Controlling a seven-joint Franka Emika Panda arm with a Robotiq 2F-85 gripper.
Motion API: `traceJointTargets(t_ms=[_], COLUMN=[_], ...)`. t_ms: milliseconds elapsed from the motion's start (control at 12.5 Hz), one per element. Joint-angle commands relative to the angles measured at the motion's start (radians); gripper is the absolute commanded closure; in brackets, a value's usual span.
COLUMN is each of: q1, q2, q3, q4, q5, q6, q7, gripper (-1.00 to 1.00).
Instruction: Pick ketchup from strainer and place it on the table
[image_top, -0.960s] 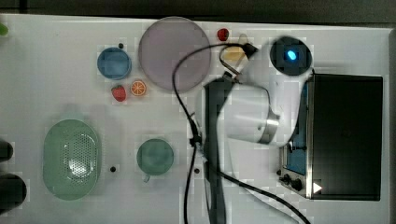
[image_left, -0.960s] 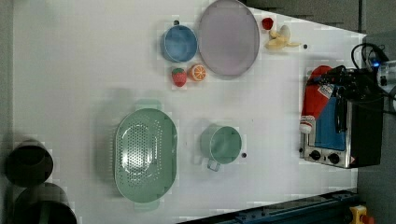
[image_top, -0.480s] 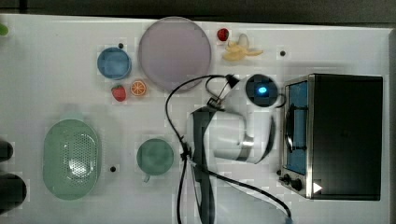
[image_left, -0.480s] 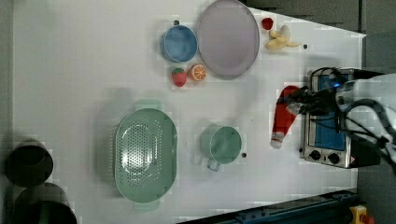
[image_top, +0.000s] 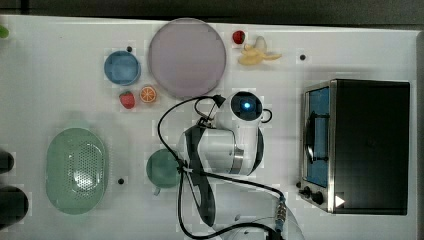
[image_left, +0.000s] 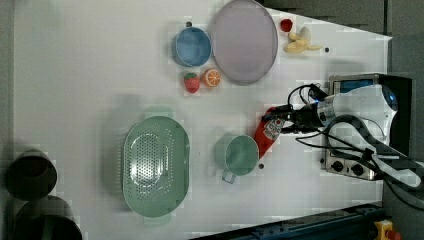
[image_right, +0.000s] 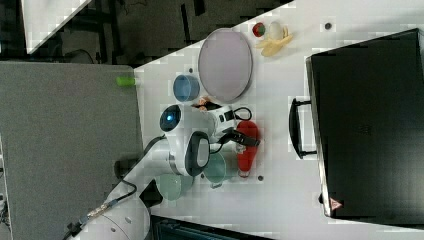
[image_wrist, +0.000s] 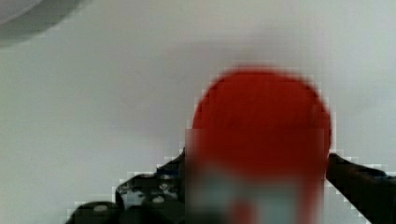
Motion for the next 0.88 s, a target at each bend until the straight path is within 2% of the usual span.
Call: traceJointTargets(t_ms=[80, 320, 640, 880], q1=[-0.018, -0.018, -0.017, -0.016], q2=[-0.136, -0.252, -0.374, -0.415], q3=[-0.002, 0.007, 0.009, 0.01], q4=[0.043, 0.121, 0.304, 0.438], q5=[0.007, 0.009, 0.009, 0.01], q6=[-0.001, -0.119, -0.422, -0.565], q7=[-0.029, 0.056, 0.217, 0.319], gripper=[-1.0, -1.0, -1.0, -1.0])
